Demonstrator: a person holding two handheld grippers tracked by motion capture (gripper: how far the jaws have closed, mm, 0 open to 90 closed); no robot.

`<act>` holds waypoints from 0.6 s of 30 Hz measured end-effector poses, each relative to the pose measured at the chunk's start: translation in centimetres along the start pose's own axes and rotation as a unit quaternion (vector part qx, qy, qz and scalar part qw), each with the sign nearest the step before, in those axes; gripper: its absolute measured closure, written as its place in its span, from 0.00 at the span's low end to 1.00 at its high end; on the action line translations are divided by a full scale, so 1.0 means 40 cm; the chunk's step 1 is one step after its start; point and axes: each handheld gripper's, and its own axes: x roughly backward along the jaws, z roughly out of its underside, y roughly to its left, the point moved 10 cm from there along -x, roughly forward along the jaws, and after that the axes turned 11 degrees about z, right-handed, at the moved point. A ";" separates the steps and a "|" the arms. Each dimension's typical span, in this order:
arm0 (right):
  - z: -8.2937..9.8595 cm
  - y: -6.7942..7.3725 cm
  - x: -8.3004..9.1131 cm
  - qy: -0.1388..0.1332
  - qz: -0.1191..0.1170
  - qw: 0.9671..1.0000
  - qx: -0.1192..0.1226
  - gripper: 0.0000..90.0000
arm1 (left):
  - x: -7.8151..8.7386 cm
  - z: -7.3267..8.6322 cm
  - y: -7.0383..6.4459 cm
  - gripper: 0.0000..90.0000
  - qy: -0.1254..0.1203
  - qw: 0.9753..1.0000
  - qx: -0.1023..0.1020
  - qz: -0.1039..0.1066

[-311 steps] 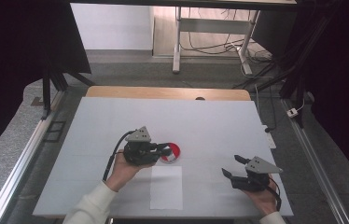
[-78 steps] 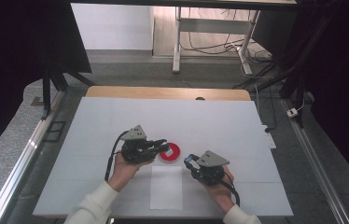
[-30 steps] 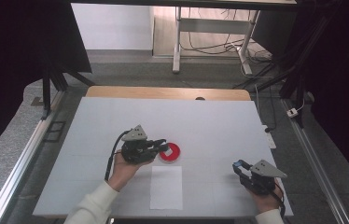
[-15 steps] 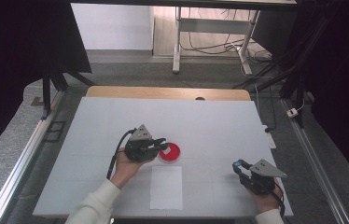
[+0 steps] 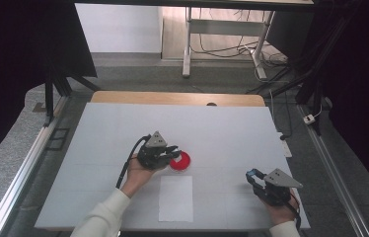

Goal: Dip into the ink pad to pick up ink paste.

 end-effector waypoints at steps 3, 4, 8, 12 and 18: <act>-0.001 -0.001 0.000 -0.001 0.002 1.000 0.000 0.72 | -0.011 0.004 0.004 0.83 0.008 1.000 -0.002 -0.004; -0.001 -0.002 0.000 -0.002 0.003 1.000 -0.001 0.72 | -0.013 0.005 0.006 0.83 0.009 1.000 -0.002 -0.005; 0.001 -0.004 -0.001 0.000 0.006 1.000 0.000 0.72 | -0.022 0.012 0.018 0.83 0.019 1.000 -0.005 -0.013; 0.002 -0.006 -0.002 0.001 0.008 1.000 -0.001 0.72 | -0.028 0.018 0.034 0.83 0.022 1.000 0.000 -0.017; 0.002 -0.005 -0.003 0.001 0.007 1.000 0.000 0.72 | -0.044 0.027 0.045 0.83 0.030 0.999 0.002 -0.014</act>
